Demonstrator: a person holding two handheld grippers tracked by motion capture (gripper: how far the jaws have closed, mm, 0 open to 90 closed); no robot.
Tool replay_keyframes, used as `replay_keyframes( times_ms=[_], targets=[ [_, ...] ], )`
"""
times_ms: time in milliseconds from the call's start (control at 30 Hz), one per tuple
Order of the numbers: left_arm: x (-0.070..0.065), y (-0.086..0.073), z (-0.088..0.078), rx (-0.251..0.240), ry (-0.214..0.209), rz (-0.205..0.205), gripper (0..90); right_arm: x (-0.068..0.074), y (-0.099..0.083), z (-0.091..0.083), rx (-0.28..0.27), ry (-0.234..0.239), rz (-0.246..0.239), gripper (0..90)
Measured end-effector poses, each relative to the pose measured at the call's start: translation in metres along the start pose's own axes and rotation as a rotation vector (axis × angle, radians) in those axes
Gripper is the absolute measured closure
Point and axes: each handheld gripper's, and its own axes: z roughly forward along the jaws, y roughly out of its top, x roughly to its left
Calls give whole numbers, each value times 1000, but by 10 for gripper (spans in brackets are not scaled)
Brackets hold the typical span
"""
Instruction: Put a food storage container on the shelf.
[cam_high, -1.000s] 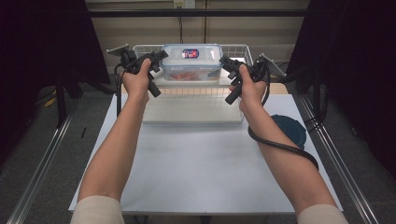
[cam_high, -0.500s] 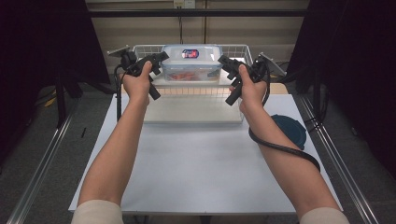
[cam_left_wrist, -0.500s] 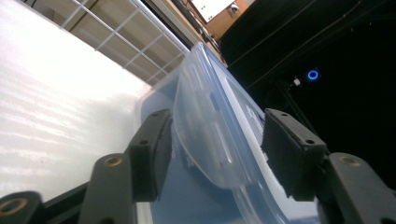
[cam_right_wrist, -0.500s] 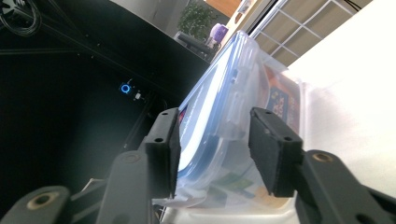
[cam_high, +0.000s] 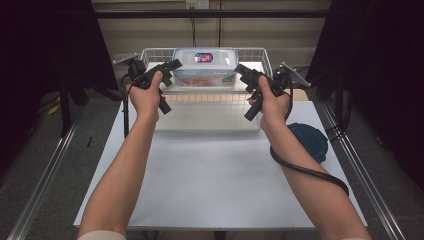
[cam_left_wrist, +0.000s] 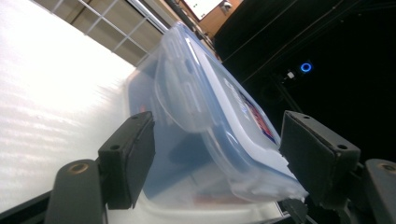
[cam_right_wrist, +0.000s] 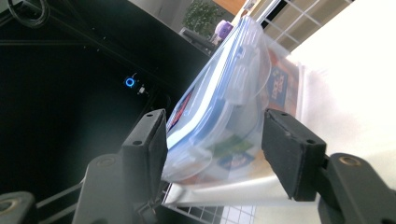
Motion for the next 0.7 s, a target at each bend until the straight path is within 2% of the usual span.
replay_keyframes(
  times_ms=[333,433,500,533,600,667,700],
  targets=[
    [-5,-15,-13,2,-26,25,201,1,-10,-16,9,29,-6,353],
    [-6,-19,-15,17,-30,30,186,-1,-14,-22,21,33,-7,342],
    [-7,-23,-17,29,-41,27,175,-2,-17,-25,23,36,-19,334],
    [-6,-25,-18,35,-37,39,173,-3,-19,-28,35,30,-27,330],
    [-7,-30,-20,26,-40,37,164,-4,-23,-32,41,31,-38,323],
    [-6,-34,-23,34,-36,52,156,-6,-26,-37,50,32,-31,316],
    [-7,-37,-24,32,-40,41,156,-8,-27,-38,47,31,-41,314]
  ],
)
